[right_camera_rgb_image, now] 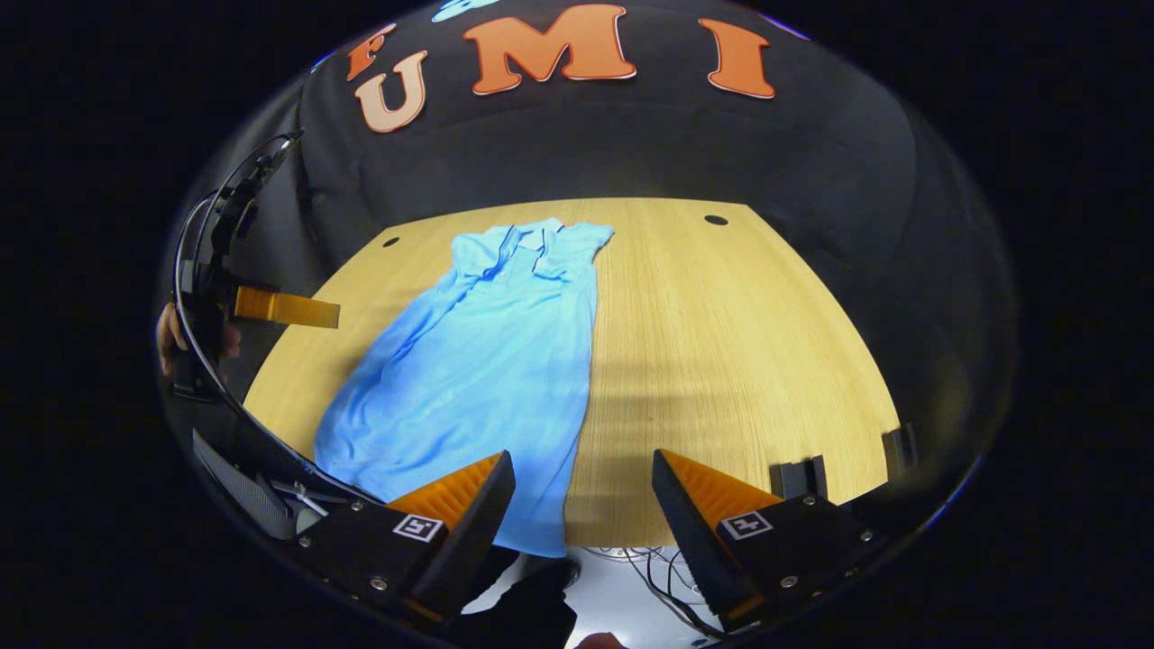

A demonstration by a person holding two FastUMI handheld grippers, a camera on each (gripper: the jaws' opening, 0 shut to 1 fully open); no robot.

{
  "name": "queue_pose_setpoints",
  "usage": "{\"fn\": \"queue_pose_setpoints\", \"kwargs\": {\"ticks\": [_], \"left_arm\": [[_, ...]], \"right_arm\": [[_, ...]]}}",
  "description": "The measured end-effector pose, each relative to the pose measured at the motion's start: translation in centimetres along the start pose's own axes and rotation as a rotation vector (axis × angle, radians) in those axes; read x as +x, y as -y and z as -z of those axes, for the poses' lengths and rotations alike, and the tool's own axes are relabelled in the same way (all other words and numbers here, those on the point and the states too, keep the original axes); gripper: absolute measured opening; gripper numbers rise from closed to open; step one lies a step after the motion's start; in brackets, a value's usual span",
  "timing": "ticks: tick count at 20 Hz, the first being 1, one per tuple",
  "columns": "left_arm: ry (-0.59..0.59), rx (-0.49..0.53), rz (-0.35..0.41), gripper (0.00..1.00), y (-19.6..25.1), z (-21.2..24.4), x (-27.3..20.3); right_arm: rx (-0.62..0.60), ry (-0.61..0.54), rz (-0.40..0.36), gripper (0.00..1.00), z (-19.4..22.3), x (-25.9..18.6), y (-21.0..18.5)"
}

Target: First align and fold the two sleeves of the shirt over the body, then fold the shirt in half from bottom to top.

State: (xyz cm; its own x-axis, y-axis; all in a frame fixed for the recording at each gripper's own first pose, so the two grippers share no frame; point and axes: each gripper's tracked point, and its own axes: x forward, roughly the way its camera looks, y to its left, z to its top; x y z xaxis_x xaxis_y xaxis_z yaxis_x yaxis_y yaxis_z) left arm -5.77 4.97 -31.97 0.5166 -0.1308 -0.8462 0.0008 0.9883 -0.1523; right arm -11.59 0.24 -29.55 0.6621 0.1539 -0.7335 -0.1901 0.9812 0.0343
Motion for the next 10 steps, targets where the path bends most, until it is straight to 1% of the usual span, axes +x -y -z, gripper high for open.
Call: {"fn": "queue_pose_setpoints", "kwargs": {"ticks": [6,8,10], "left_arm": [[-0.068,0.015,-0.016,0.99,-0.1,8.3,-0.2],[-0.101,0.033,-0.024,1.0,-0.4,11.2,0.5],[-0.126,0.032,-0.035,0.99,-0.8,13.1,1.1]], "right_arm": [[-0.042,-0.076,-0.047,0.96,4.1,1.6,-1.6],[-0.052,-0.094,-0.053,0.96,5.3,2.1,-1.8],[-0.054,-0.112,-0.051,0.96,6.2,2.6,-2.0]]}}
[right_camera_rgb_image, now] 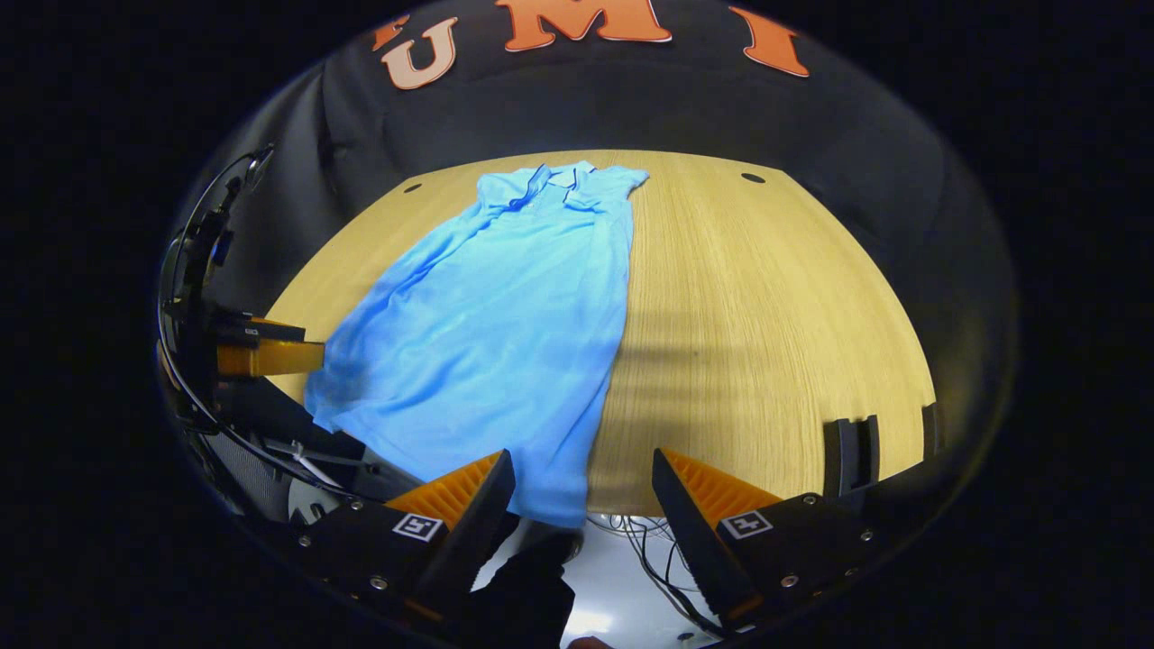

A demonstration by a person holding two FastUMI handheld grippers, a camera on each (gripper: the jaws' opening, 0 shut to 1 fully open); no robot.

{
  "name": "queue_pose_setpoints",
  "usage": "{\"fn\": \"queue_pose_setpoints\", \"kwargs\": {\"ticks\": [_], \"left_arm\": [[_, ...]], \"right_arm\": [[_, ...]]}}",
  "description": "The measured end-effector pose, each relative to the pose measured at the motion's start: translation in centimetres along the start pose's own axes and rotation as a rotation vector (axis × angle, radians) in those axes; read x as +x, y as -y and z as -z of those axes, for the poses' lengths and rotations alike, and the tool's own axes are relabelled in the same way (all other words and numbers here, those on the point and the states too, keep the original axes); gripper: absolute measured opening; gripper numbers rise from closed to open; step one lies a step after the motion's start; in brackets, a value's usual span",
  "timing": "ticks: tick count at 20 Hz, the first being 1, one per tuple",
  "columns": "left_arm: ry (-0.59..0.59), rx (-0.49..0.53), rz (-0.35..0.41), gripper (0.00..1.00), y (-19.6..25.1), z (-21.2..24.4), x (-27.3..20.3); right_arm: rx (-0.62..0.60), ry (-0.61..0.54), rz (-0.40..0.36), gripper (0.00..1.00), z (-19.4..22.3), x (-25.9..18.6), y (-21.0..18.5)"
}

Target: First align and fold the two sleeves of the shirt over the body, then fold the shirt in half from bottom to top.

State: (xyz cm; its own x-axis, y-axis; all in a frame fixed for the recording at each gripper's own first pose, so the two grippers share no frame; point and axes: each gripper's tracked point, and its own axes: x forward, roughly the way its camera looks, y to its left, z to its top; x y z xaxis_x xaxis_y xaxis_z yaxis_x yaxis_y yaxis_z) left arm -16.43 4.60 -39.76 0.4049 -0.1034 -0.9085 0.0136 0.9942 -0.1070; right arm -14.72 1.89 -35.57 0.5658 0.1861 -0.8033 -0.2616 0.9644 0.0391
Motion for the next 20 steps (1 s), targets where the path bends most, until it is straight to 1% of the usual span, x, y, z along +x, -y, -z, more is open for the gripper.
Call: {"fn": "queue_pose_setpoints", "kwargs": {"ticks": [3,7,8,10,11,12,13,14,15,16,17,18,19,20], "left_arm": [[-0.028,-0.026,0.005,1.0,-0.5,2.2,0.7],[-0.046,-0.034,-0.015,1.0,-1.4,4.2,1.3],[-0.047,-0.021,-0.024,0.99,-1.6,4.5,1.5],[-0.021,0.003,-0.053,0.98,-2.1,4.3,1.8],[0.004,0.003,-0.055,0.98,-1.9,3.9,1.7],[0.014,-0.004,-0.062,0.98,-1.6,3.7,1.9],[0.033,-0.002,-0.062,0.98,-1.5,3.4,2.1],[0.04,-0.006,-0.062,0.98,-1.1,3.2,2.2],[0.048,-0.006,-0.062,0.89,-0.8,2.9,2.5],[0.05,-0.006,-0.059,0.78,-0.3,2.8,2.7],[0.055,-0.002,-0.055,0.61,0.1,2.3,2.9],[0.055,-0.008,-0.061,0.44,0.3,2.3,3.1],[0.045,-0.019,-0.069,0.14,0.2,2.2,3.2],[0.042,-0.021,-0.052,0.11,0.5,2.1,3.0]], "right_arm": [[-0.012,-0.019,0.004,0.96,1.0,0.7,-0.4],[-0.021,-0.072,0.012,0.96,2.7,1.9,-0.7],[-0.016,-0.04,0.011,0.96,2.1,1.7,-0.7],[-0.002,-0.043,0.004,0.95,2.2,2.1,-1.0],[-0.007,-0.026,0.021,0.94,1.9,2.2,-0.8],[-0.022,-0.018,0.046,0.9,1.9,2.5,-0.6],[-0.025,-0.004,0.046,0.84,1.8,2.6,-0.8],[-0.02,0.003,0.048,0.67,1.6,2.6,-1.0],[-0.005,0.005,0.058,0.57,1.4,2.8,-0.8],[0.027,0.005,0.072,0.34,1.2,2.9,-0.6],[0.059,-0.007,0.071,0.25,0.9,3.2,-0.5],[0.083,-0.025,0.06,0.11,0.8,3.3,-0.5],[0.108,-0.037,0.044,0.08,0.7,3.5,-0.5],[0.132,-0.041,0.031,0.05,0.4,3.5,-0.4]]}}
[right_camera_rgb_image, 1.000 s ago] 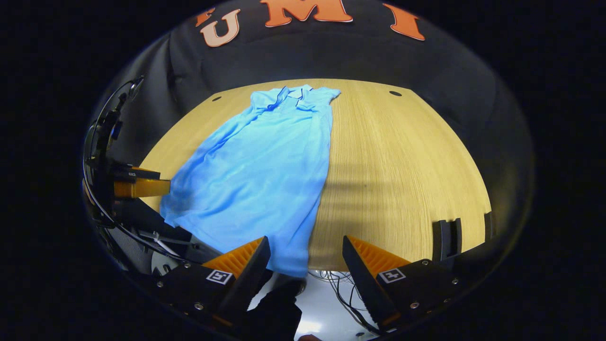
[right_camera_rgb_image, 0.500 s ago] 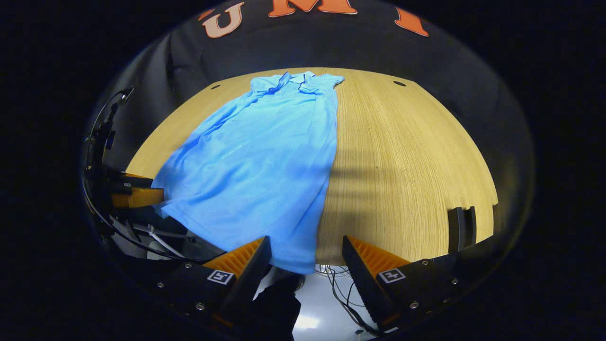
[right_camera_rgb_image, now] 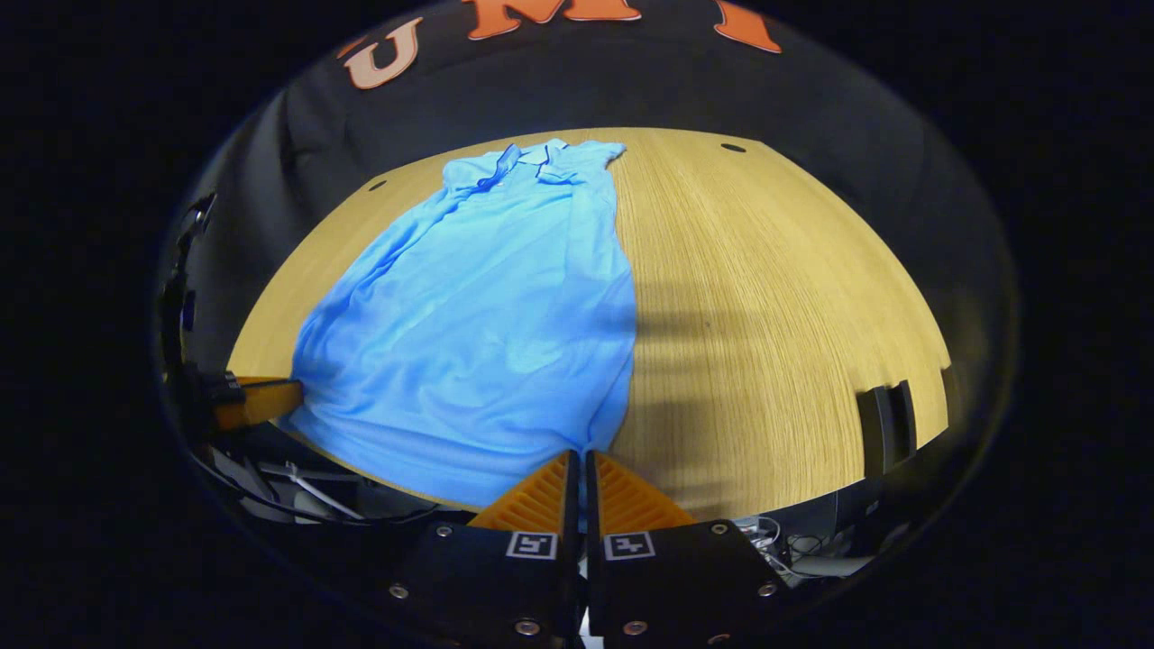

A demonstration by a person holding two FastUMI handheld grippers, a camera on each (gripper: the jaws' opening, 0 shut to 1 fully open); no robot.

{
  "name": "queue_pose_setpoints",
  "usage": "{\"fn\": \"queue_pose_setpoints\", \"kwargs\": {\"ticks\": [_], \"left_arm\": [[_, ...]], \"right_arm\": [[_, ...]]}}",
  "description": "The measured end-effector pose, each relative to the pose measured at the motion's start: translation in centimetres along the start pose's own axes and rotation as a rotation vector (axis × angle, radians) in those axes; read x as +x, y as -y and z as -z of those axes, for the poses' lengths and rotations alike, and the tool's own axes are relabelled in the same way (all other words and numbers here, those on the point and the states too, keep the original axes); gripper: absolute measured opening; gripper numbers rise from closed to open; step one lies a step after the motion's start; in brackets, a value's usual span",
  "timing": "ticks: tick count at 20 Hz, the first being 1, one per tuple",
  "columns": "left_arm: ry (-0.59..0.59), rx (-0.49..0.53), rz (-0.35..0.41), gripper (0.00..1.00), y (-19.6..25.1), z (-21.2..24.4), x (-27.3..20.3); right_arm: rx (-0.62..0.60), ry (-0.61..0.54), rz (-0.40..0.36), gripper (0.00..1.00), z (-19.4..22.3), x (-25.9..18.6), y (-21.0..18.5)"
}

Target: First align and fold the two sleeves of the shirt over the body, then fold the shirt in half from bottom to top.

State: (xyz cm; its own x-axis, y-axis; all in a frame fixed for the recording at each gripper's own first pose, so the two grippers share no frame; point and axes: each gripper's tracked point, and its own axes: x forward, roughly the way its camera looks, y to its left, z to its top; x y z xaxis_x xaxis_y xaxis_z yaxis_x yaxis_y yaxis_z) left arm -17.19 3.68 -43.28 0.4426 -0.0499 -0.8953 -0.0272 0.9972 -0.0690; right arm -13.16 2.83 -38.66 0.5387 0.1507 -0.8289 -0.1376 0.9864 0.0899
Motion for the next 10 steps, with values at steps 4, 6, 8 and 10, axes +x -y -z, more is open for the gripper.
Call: {"fn": "queue_pose_setpoints", "kwargs": {"ticks": [4,6,8,10], "left_arm": [[0.052,-0.072,0.038,0.06,0.7,-2.3,-1.0],[0.093,-0.078,0.036,0.06,0.7,-4.1,-2.2],[0.127,-0.076,0.048,0.06,1.2,-6.2,-3.0],[0.168,-0.061,0.065,0.06,1.6,-8.9,-3.8]], "right_arm": [[0.04,0.023,-0.029,0.03,-2.0,-0.8,0.4],[0.038,0.062,-0.044,0.03,-3.8,-1.8,0.7],[0.054,0.092,-0.06,0.03,-5.9,-2.5,0.8],[0.075,0.129,-0.067,0.03,-8.5,-3.0,1.1]]}}
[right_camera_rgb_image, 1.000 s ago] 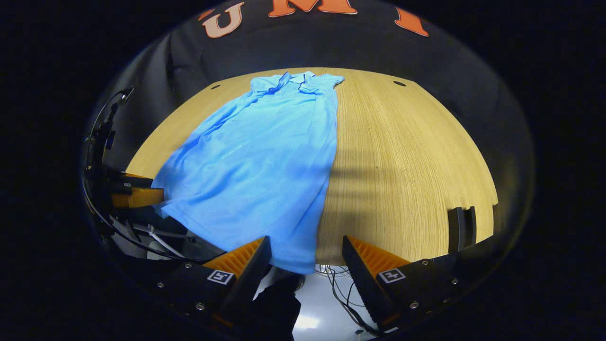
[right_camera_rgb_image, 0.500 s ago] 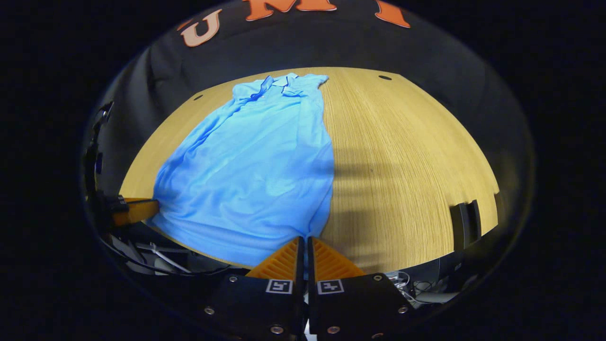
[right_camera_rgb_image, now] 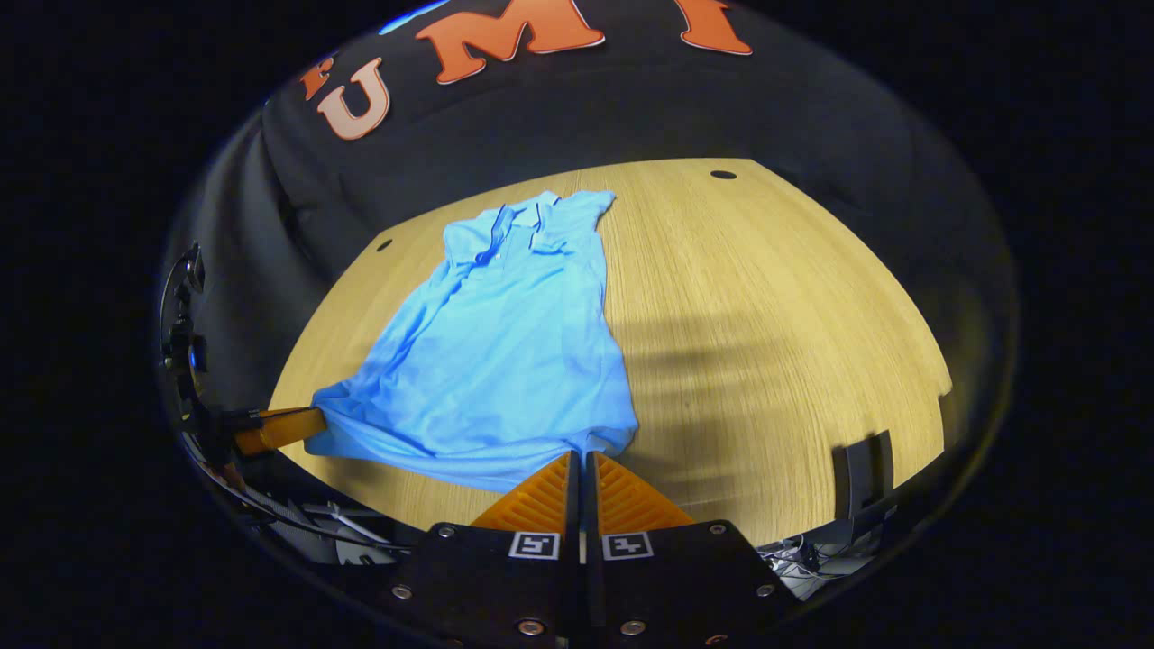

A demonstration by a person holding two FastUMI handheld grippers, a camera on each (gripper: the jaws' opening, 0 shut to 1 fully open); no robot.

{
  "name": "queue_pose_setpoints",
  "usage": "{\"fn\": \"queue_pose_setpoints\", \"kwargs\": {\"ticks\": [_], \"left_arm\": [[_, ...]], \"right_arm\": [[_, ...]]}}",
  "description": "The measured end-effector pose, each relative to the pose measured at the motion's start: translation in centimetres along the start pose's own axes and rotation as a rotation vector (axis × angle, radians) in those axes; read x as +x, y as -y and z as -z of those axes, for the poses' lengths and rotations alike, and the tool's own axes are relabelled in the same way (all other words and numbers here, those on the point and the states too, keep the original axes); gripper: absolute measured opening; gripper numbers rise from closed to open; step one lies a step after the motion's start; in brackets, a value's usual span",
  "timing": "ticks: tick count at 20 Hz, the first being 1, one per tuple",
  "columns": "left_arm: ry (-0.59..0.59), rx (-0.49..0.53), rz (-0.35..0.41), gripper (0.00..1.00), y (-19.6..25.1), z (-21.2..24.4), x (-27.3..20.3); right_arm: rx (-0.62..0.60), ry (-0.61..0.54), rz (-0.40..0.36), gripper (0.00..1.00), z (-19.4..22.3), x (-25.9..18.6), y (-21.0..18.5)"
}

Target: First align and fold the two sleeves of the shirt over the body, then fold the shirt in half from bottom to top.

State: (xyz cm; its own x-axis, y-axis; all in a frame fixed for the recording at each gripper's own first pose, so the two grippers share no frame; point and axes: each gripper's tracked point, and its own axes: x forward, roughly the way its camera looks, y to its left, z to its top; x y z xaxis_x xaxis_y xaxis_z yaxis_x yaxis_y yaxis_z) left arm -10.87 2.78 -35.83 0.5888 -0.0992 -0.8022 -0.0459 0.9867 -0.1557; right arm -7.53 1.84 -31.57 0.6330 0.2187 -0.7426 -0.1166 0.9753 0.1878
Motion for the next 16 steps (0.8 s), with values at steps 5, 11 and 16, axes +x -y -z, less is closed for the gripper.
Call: {"fn": "queue_pose_setpoints", "kwargs": {"ticks": [5,11,16], "left_arm": [[0.095,0.038,0.038,0.06,0.6,-8.3,1.0],[0.138,0.069,0.054,0.06,-0.4,-16.5,4.7],[0.156,0.104,0.076,0.06,-1.7,-23.2,9.7]], "right_arm": [[0.027,0.071,-0.003,0.03,-7.0,0.8,-0.4],[-0.004,0.123,-0.004,0.03,-15.5,4.3,-1.8],[-0.017,0.129,0.015,0.03,-21.5,8.7,-2.0]]}}
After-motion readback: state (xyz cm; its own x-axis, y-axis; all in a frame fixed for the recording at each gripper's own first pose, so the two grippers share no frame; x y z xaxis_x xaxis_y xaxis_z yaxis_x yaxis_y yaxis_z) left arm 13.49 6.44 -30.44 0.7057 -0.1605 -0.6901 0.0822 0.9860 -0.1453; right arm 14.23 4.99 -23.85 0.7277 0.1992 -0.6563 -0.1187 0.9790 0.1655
